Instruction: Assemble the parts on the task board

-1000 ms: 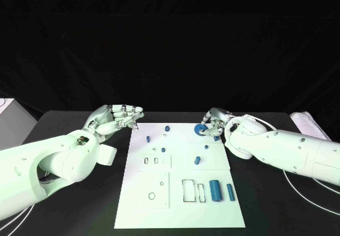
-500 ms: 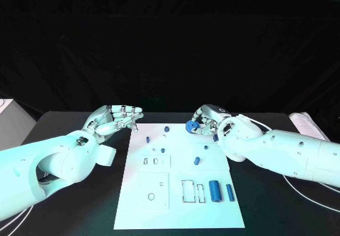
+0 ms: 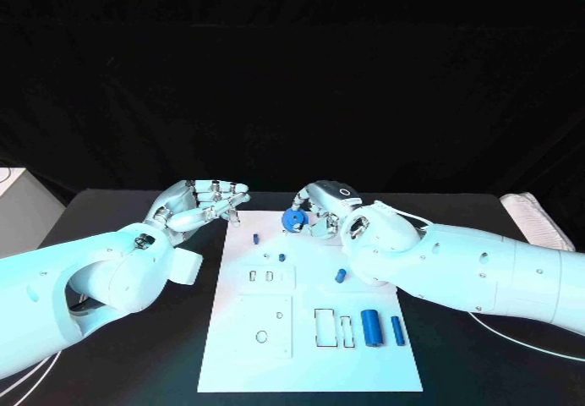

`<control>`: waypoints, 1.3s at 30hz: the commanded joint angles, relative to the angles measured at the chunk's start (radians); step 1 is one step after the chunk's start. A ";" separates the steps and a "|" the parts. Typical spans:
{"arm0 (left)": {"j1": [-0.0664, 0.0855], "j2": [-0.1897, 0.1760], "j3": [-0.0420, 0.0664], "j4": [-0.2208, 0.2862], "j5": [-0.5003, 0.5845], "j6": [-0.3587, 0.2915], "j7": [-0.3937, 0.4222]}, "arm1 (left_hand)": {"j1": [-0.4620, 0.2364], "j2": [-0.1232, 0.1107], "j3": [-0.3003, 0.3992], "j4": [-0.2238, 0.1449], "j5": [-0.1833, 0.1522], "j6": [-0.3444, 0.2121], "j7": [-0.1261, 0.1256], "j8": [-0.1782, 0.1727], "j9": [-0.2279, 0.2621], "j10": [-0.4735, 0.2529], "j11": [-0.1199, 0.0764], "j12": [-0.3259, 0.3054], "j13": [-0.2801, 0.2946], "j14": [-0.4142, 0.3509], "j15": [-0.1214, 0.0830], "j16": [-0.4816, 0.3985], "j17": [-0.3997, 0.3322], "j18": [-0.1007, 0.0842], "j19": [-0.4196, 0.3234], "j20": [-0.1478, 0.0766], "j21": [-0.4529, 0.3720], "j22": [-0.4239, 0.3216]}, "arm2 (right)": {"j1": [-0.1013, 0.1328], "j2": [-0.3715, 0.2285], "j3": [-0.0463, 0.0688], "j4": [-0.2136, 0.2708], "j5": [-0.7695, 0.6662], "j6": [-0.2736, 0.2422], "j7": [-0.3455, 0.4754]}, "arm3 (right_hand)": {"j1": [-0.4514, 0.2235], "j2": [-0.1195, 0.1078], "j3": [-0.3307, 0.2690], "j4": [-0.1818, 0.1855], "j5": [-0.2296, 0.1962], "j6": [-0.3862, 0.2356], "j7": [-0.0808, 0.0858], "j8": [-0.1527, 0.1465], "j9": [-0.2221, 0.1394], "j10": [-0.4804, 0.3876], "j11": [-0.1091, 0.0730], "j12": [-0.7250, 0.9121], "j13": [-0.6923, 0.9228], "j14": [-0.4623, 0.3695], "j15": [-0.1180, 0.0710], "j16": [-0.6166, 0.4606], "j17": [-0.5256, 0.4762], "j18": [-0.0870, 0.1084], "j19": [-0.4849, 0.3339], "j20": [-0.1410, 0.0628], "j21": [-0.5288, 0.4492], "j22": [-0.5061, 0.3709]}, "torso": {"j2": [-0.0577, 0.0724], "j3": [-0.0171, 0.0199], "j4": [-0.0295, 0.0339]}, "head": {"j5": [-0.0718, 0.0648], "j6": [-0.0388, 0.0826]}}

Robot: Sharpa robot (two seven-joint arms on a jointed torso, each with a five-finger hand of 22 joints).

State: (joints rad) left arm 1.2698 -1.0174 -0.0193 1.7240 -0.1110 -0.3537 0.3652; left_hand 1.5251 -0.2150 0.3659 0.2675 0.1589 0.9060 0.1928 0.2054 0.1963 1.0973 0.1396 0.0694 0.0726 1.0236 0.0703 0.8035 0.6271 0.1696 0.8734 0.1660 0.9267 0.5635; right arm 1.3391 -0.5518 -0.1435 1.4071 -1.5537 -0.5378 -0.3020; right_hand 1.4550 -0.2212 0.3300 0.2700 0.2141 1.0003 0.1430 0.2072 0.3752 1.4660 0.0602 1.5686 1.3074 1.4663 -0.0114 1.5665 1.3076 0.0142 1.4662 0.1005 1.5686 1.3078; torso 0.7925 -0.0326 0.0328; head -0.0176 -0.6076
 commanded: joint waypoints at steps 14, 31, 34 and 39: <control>0.001 0.009 0.001 0.003 -0.003 0.018 0.003 | 0.005 0.005 0.007 0.000 -0.006 -0.006 0.001 -0.004 0.001 -0.005 -0.002 -0.003 0.000 -0.007 -0.001 0.005 -0.001 0.013 -0.005 0.001 0.004 0.001 | -0.039 0.090 -0.007 -0.098 -0.061 0.039 0.008 | -0.014 -0.005 0.009 -0.001 0.002 0.021 -0.015 0.003 0.002 0.105 -0.010 0.002 0.263 0.104 -0.009 0.004 0.263 -0.014 0.105 -0.012 0.002 0.263 | 0.003 0.0011 0.0013 | 0.006 -0.001; 0.001 0.013 0.001 0.000 -0.003 0.019 0.001 | 0.005 0.005 0.009 0.000 -0.006 -0.007 -0.001 -0.004 0.002 -0.005 -0.003 -0.003 0.000 -0.009 -0.001 0.006 -0.002 0.013 -0.008 0.002 0.008 0.004 | -0.056 0.135 -0.009 -0.174 -0.087 0.047 0.001 | -0.016 -0.007 0.010 -0.001 0.002 0.020 -0.015 0.002 0.001 0.105 -0.010 0.002 0.263 0.104 -0.010 0.004 0.263 -0.014 0.105 -0.013 0.002 0.263 | 0.001 0.0022 -0.0004 | 0.009 -0.002; 0.001 0.013 0.001 0.000 -0.003 0.019 0.001 | 0.005 0.005 0.009 0.000 -0.006 -0.007 -0.001 -0.004 0.002 -0.005 -0.003 -0.003 0.000 -0.009 -0.001 0.006 -0.002 0.013 -0.008 0.002 0.008 0.004 | -0.057 0.138 -0.009 -0.181 -0.090 0.044 -0.001 | -0.017 -0.008 0.011 -0.001 0.002 0.019 -0.015 0.001 0.001 0.105 -0.010 0.002 0.263 0.104 -0.010 0.004 0.263 -0.014 0.105 -0.013 0.002 0.263 | 0.001 0.0023 -0.0004 | 0.009 -0.001; 0.001 0.013 0.001 0.000 -0.003 0.020 -0.001 | 0.005 0.005 0.009 0.000 -0.006 -0.007 -0.001 -0.004 0.002 -0.005 -0.003 -0.003 0.000 -0.009 -0.001 0.006 -0.002 0.013 -0.008 0.002 0.008 0.004 | -0.057 0.143 -0.009 -0.185 -0.090 0.040 -0.001 | -0.021 -0.011 0.012 -0.001 0.002 0.015 -0.013 -0.002 -0.001 0.105 -0.009 0.002 0.263 0.104 -0.010 0.004 0.263 -0.014 0.105 -0.014 0.002 0.263 | 0.001 0.0020 -0.0008 | 0.010 0.000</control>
State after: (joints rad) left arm 1.2700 -1.0062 -0.0193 1.7221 -0.1112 -0.3519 0.3611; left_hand 1.5251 -0.2150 0.3686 0.2649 0.1589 0.9061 0.1928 0.2054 0.1970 1.0973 0.1395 0.0694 0.0726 1.0236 0.0704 0.8035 0.6258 0.1696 0.8735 0.1661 0.9313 0.5664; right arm 1.2845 -0.4092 -0.1514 1.2291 -1.6249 -0.5111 -0.2979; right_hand 1.4353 -0.2385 0.3354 0.2701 0.2131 1.0137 0.1288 0.2069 0.3756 1.4660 0.0604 1.5686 1.3080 1.4628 -0.0148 1.5665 1.3074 0.0143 1.4662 0.0931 1.5686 1.3073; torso 0.7938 -0.0303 0.0322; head -0.0084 -0.6080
